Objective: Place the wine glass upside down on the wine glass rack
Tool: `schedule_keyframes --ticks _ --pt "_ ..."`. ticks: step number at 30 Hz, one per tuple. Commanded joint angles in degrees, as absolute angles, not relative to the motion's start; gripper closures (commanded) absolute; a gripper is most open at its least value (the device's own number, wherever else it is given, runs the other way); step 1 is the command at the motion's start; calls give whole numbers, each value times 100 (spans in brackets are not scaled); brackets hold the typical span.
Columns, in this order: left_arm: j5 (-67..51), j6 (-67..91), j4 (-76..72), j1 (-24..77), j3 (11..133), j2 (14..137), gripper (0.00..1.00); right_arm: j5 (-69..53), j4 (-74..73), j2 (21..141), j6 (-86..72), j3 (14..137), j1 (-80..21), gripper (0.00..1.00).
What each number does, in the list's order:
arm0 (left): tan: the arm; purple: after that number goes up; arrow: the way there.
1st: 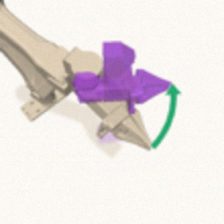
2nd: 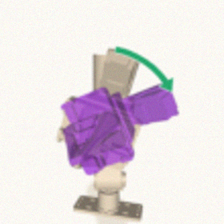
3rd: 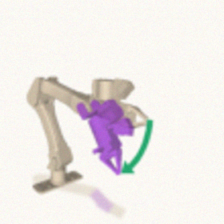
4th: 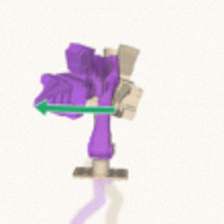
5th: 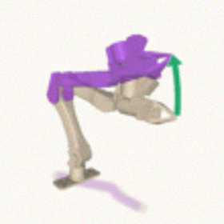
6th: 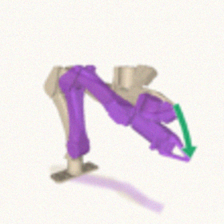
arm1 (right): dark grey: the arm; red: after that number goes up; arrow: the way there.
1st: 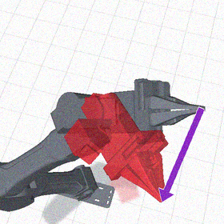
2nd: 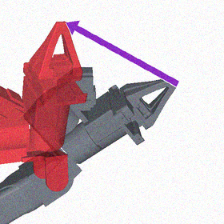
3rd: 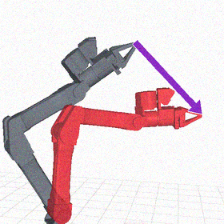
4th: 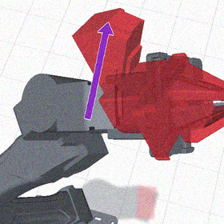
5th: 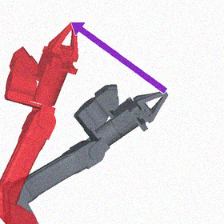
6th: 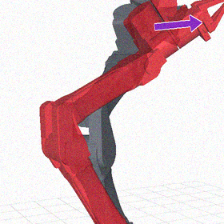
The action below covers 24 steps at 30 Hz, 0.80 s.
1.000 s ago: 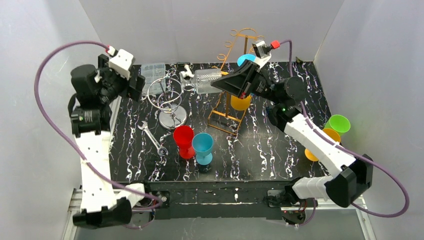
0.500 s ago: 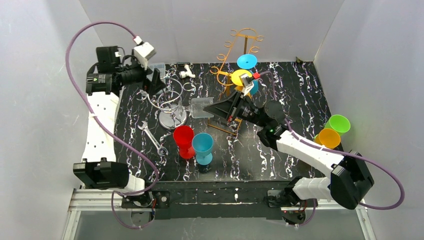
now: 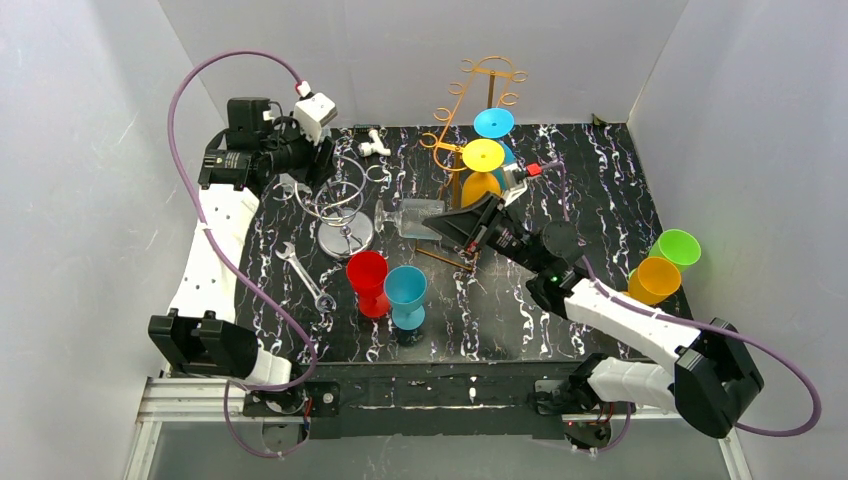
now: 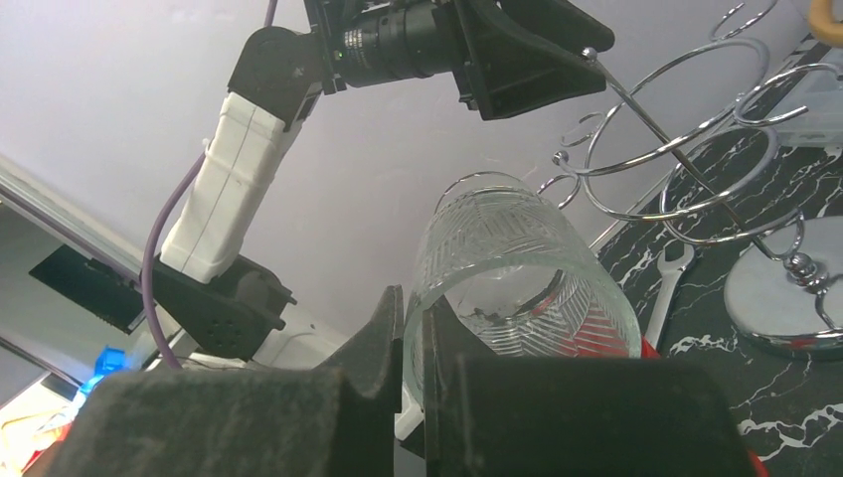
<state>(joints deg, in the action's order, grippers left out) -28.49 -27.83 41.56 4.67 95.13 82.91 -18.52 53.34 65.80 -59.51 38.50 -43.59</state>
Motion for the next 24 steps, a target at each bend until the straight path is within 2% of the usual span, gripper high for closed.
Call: schedule_keyframes --ticks 1,4,9,13,20,24 --pt "-2507 -2671 3955 531 9396 8056 52 -1552 6027 6285 -5820 3819 -4377 99" --pt "-2463 -2542 3858 536 9309 8054 60 -1552 6086 6307 -5831 3786 -4377 99" --pt "-2631 -2296 3690 541 9294 8096 90 -1371 6275 6264 -5892 3577 -4376 99" --pt "-2807 -2290 3721 536 9254 8045 100 -1169 6613 6283 -5976 3383 -4370 99" --pt "-3665 -2942 4427 464 9250 7650 100 -203 8088 6296 -6298 2488 -4368 99" --pt "-4250 -3341 5151 457 9356 7489 100 -277 8288 6405 -6348 2469 -4377 99"
